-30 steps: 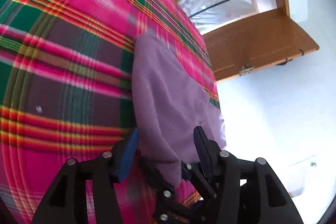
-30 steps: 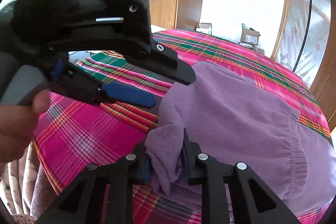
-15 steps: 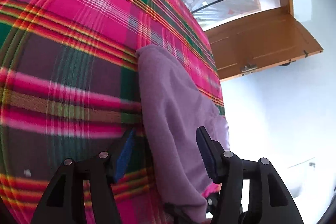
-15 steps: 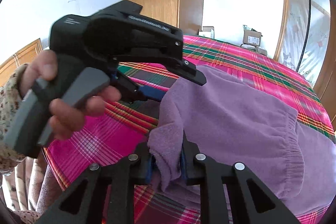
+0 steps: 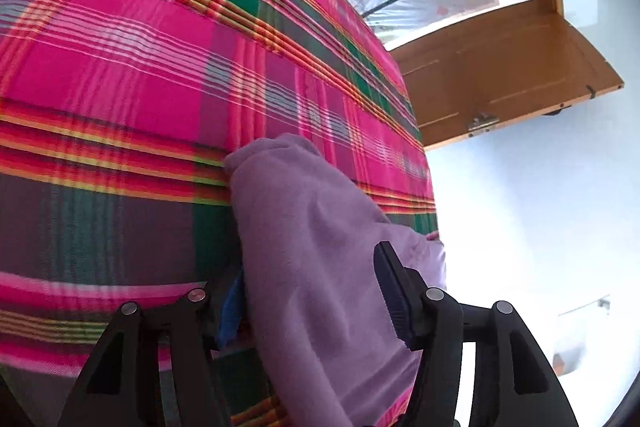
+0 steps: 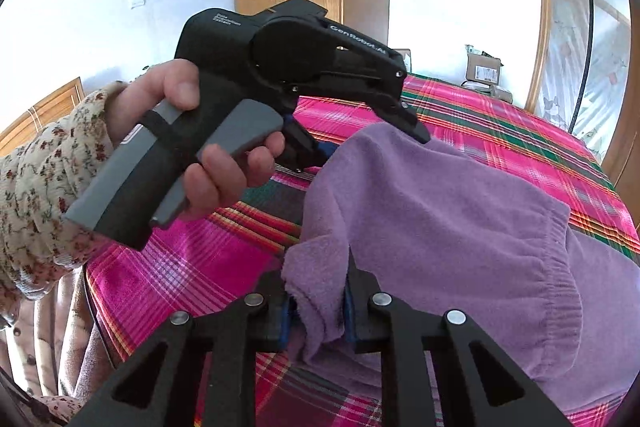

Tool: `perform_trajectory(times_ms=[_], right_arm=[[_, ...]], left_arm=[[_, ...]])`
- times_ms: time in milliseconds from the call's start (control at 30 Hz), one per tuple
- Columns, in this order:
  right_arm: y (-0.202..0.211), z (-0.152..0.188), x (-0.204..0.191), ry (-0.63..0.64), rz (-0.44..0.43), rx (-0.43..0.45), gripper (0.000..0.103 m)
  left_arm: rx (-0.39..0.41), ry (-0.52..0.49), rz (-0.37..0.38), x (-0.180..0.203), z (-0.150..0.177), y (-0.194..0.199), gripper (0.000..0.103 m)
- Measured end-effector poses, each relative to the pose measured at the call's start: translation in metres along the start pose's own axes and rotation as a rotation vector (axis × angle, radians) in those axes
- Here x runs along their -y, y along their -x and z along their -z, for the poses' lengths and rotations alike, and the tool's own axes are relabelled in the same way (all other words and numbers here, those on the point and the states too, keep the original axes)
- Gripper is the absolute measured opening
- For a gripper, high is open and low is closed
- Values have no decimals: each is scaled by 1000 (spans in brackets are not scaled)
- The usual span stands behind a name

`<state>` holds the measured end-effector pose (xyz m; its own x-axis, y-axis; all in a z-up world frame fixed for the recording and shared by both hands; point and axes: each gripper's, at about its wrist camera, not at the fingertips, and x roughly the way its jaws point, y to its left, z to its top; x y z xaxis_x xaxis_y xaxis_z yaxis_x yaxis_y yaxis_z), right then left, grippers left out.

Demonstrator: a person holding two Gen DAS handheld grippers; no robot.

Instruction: Fold clothes

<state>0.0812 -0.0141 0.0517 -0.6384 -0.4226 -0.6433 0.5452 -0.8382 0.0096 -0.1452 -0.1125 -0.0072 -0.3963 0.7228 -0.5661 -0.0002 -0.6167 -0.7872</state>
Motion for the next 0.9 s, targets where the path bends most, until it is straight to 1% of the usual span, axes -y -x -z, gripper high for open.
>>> perform_trajectory(times_ms=[67,167,333,367,433,467,500,533,733,833,900], right_arm=[[-13,-8,10,-1,-4,-6,20],[-15,-7,9,0,-7,-12,20],[-19,-7,13,-10,-15,-22,20],[-21,-8,14,-9,-15,-23,20],[-24,-10,17,-8,-16,-26,20],[-25,-10,18,-8,-16,-28,20],[-26,-10,18,-7,-15,-29,20],[-26,-10,18,-7,-15,-30,20],[-28,-10,15,3,-4,-39,20],[-31,-12,14,11,4,-42,19],[-26,-9,6,18,11,-44,19]], left_arm=[[-11,0,2,1,-2,-2,62],[-27,-6,13,4,-5,-9,62],[-53,-56,6,8,-5,-11,61],[-57,-60,1,9,-5,-11,58],[-65,-55,-11,5,-6,-12,43],[-69,-50,-17,3,-7,-12,39],[-71,-45,-26,0,-7,-12,27],[-71,-40,-28,-2,-7,-12,21],[-70,-21,-16,-6,-7,-15,20],[-63,-14,-9,-19,-6,-9,20],[-48,-17,-16,-20,-6,-7,20]])
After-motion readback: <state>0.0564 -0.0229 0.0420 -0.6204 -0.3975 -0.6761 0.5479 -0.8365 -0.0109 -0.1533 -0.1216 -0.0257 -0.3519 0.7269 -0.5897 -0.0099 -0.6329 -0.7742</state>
